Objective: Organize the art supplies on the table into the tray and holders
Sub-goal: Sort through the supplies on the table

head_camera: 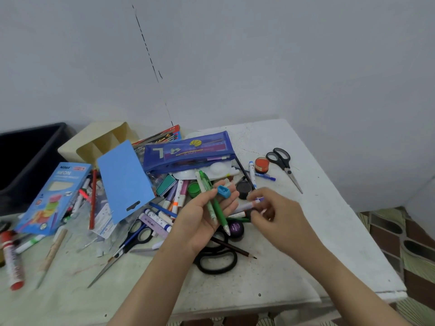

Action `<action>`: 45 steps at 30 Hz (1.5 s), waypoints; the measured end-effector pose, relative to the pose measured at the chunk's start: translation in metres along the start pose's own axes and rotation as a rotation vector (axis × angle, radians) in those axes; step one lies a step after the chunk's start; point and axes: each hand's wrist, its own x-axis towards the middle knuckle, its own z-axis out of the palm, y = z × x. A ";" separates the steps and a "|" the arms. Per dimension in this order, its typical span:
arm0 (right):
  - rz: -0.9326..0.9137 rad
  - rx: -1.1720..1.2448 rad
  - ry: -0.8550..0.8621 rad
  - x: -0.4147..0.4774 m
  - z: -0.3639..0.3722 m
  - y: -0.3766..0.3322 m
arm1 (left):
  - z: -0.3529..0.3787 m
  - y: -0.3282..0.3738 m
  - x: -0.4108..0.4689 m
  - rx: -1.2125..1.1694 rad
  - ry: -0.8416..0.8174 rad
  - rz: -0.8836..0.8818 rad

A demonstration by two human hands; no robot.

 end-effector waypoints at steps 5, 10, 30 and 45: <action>-0.211 0.033 0.111 0.017 0.002 -0.017 | 0.001 -0.006 -0.001 0.085 -0.004 0.006; -0.242 -0.084 -0.016 0.026 0.013 -0.019 | 0.006 -0.008 -0.004 0.109 0.001 0.025; 0.523 0.979 -0.171 0.025 0.006 -0.026 | 0.006 -0.003 -0.005 0.128 0.038 0.042; 0.483 0.738 -0.214 0.034 0.001 -0.023 | 0.011 -0.004 -0.019 0.709 -0.070 0.199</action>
